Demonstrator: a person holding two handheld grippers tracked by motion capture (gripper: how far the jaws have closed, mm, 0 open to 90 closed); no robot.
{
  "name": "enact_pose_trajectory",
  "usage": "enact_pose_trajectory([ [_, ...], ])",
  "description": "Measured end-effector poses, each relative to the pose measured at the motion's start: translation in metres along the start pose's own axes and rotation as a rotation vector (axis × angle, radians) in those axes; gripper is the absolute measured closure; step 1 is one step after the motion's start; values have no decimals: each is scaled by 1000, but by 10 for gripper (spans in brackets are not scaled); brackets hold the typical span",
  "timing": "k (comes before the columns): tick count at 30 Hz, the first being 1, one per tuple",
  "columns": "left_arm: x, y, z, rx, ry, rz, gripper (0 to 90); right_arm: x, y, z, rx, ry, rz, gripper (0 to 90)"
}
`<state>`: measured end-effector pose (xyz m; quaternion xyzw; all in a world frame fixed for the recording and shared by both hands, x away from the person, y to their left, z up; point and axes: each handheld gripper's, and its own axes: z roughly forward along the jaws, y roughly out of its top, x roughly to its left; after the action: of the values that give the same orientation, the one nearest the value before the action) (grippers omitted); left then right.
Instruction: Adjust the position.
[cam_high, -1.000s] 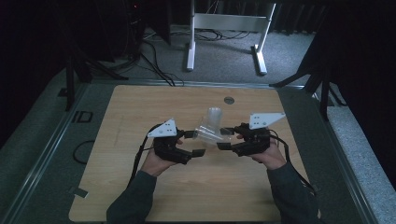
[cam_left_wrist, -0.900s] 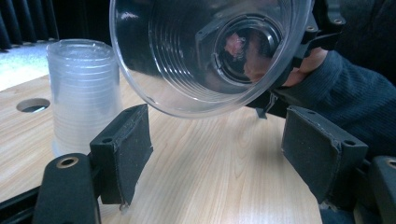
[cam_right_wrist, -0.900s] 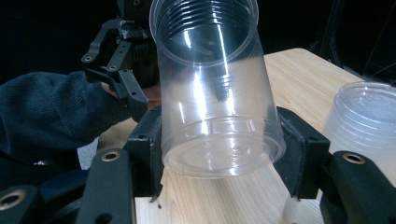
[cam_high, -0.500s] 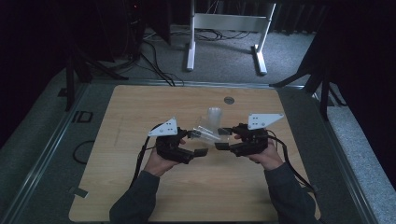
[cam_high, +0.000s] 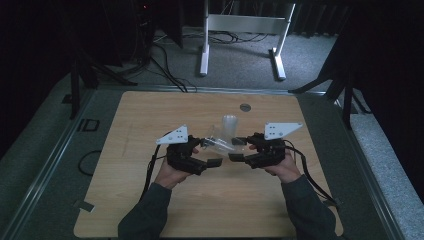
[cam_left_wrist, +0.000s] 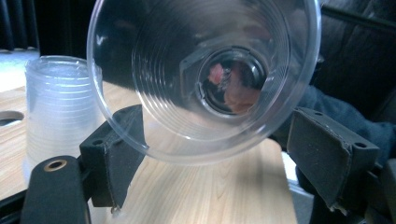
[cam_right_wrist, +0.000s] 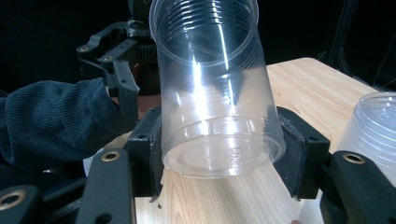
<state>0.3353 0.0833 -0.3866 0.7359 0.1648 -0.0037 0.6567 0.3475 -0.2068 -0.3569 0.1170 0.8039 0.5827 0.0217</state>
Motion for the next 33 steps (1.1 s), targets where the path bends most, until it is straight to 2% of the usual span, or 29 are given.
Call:
enact_pose_trajectory([
  [14,-1,2,2,-44,-7,-18,185,1,-1,2,-13,17,-11,415],
  [27,0,2,5,-63,-19,-30,182,2,-2,3,-1,26,-26,414],
  [33,0,2,7,-82,-10,-36,183,2,-2,4,6,22,-33,414],
])
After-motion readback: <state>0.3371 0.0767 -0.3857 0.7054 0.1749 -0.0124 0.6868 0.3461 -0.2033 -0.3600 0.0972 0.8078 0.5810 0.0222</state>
